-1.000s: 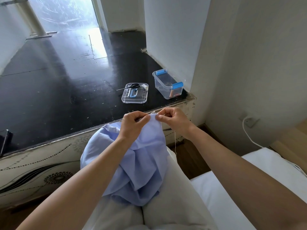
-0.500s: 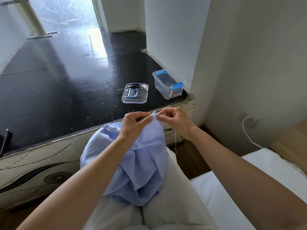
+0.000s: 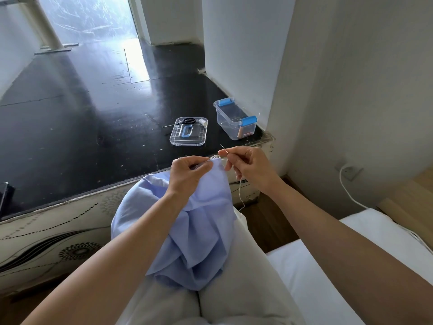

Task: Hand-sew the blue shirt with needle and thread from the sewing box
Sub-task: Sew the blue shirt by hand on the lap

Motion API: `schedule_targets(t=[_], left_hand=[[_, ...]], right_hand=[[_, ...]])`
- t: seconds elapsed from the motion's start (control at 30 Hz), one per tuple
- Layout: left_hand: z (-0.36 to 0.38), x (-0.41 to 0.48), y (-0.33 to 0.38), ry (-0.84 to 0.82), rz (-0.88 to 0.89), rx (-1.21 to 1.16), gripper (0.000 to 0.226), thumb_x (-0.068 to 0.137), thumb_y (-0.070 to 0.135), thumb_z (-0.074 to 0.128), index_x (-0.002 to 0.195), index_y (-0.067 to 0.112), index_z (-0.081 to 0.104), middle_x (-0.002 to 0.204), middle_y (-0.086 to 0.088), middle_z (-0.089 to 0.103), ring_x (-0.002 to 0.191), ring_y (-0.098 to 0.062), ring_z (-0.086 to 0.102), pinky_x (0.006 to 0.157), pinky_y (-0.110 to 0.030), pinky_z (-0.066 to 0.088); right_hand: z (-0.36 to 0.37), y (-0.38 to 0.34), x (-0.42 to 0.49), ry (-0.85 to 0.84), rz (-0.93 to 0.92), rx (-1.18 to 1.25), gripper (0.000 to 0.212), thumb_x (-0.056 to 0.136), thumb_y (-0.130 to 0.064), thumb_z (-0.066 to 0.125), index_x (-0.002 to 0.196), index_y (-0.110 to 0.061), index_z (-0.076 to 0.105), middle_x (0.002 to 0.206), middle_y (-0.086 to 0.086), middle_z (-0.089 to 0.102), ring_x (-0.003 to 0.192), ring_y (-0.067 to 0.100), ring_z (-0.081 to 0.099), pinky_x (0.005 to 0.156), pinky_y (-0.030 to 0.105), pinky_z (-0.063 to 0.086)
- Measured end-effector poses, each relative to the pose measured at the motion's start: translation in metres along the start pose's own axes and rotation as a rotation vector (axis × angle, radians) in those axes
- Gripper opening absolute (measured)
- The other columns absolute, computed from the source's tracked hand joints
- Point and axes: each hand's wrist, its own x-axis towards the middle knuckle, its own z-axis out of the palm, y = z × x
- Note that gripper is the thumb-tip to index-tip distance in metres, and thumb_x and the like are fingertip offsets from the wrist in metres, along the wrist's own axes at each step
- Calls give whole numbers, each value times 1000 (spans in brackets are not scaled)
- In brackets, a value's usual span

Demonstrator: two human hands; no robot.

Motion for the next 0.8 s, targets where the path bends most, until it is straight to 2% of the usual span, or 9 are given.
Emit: schedule_targets(t=[0.17, 0.3, 0.37, 0.5, 0.6, 0.8], left_hand=[[0, -4, 1, 1, -35, -57, 8, 84, 12, 74, 88, 19, 73, 78, 7, 69, 62, 7, 60, 65, -11, 49], [-1, -6, 2, -12, -52, -89, 10, 85, 16, 74, 84, 26, 72, 79, 4, 70, 69, -2, 61, 69, -20, 51], [-1, -7, 2, -28, -53, -96, 10, 85, 17, 73, 84, 26, 72, 81, 2, 70, 75, -9, 62, 71, -24, 52], [-2, -7, 3, -51, -68, -120, 10, 86, 16, 72, 84, 25, 72, 83, 1, 71, 77, -11, 62, 76, -29, 53], [-2, -6, 2, -50, -66, -117, 8, 86, 15, 73, 86, 24, 73, 84, 0, 71, 78, -11, 63, 75, -26, 54], [-3, -2, -1, -64, -37, -82, 5, 86, 15, 73, 88, 19, 74, 81, 1, 71, 70, -2, 62, 68, -18, 51]], right_hand=[[0, 0, -6, 0, -30, -4, 21, 94, -9, 60, 112, -4, 70, 67, -6, 66, 50, 3, 57, 51, 10, 45], [1, 5, -7, -66, -38, -27, 19, 94, -10, 59, 111, -11, 69, 60, -21, 64, 48, 4, 56, 48, 9, 43], [1, 6, -7, -74, -30, -36, 21, 95, -11, 59, 113, -7, 69, 60, -24, 63, 47, 4, 55, 47, 9, 42], [0, 4, -6, -102, -23, -35, 24, 95, -10, 58, 117, -4, 67, 56, -24, 61, 46, 3, 54, 47, 7, 41], [0, 4, -6, -119, -29, -31, 24, 95, -10, 57, 118, -7, 66, 56, -22, 61, 46, 3, 54, 48, 8, 41], [-1, 4, -4, -128, -47, -47, 25, 95, -10, 58, 116, -2, 68, 56, -22, 60, 46, 4, 54, 49, 8, 41]])
